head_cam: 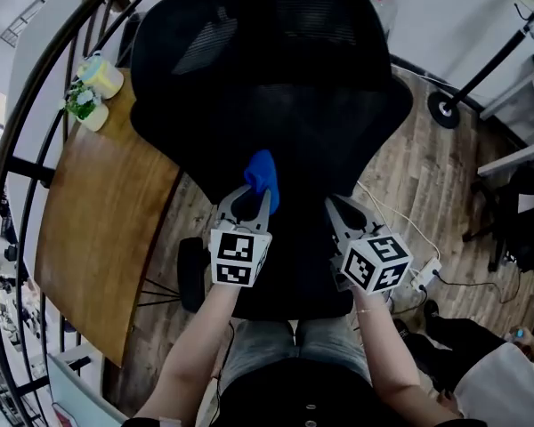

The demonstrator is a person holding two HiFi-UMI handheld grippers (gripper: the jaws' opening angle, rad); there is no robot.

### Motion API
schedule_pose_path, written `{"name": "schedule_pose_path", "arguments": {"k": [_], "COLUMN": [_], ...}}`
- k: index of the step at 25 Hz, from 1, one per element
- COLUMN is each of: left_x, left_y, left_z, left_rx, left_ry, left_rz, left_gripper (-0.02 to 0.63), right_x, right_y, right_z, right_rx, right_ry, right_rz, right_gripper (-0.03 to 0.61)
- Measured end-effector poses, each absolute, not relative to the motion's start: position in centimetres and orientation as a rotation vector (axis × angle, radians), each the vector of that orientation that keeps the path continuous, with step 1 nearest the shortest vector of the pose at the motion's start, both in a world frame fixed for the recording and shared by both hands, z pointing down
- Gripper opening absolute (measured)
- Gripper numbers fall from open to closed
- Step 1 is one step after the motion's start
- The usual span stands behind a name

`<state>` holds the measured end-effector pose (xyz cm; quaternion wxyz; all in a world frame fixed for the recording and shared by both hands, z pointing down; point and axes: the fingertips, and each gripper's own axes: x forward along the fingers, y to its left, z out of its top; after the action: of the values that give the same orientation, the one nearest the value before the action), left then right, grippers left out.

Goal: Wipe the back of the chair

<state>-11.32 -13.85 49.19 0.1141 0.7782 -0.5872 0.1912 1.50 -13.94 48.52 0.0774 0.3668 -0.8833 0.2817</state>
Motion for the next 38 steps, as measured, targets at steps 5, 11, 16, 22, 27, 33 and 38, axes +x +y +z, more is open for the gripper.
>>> {"name": "schedule_pose_path", "arguments": {"k": [5,11,16,22,27,33,38], "left_x": [-18.2,-24.9,-28.7,-28.2,-26.4,-24.1,-21.1], "left_y": [-12.0,-10.1,-10.0,-11.6,-12.9,-13.9,-15.3], "left_z": [50.3,52.0,53.5,55.3,55.8,55.8,55.9], "left_rx": [2.153,1.965,1.846,1.880,1.931,1.981,2.047], "left_ry": [-1.860,-2.016,-2.085,-2.030,-1.993,-1.950,-1.891], "left_rz": [0.581,0.613,0.618,0.632,0.649,0.639,0.648], "left_gripper": [0.060,0.060,0.060,0.060,0.060,0.060,0.060], "right_x": [-2.6,-5.1,-5.2,-3.4,-1.2,1.0,3.1], "right_y": [-13.1,-12.5,-12.1,-12.2,-12.4,-12.6,-13.1], "right_z": [49.2,49.9,50.6,51.3,51.4,51.8,51.6], "right_rx": [1.015,0.978,1.000,1.063,1.130,1.213,1.278], "right_ry": [-2.644,-2.629,-2.604,-2.569,-2.549,-2.526,-2.510], "right_rz": [0.826,0.820,0.825,0.833,0.833,0.847,0.854], "right_gripper": [0.032,0.032,0.032,0.032,0.032,0.032,0.032]}}
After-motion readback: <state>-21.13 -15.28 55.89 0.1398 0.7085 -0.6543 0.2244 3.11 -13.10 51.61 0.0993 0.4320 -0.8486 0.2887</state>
